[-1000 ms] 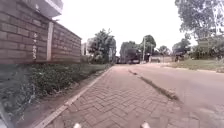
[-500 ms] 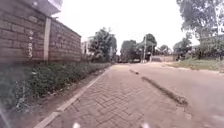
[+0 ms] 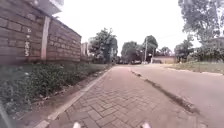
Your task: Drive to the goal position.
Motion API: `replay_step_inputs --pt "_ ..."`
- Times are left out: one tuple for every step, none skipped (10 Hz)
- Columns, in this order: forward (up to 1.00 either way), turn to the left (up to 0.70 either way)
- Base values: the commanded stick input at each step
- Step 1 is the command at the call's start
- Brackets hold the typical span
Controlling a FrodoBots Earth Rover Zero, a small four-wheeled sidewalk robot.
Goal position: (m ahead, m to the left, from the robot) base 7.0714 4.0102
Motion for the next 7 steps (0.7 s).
replay_step_inputs --pt "0.5 -0.08" --pt "0.5 -0.28" --pt "0.5 -0.49" --pt "0.5 -0.5" --pt "0.5 -0.48" --pt "0.5 -0.22" --pt "0.5 0.0"
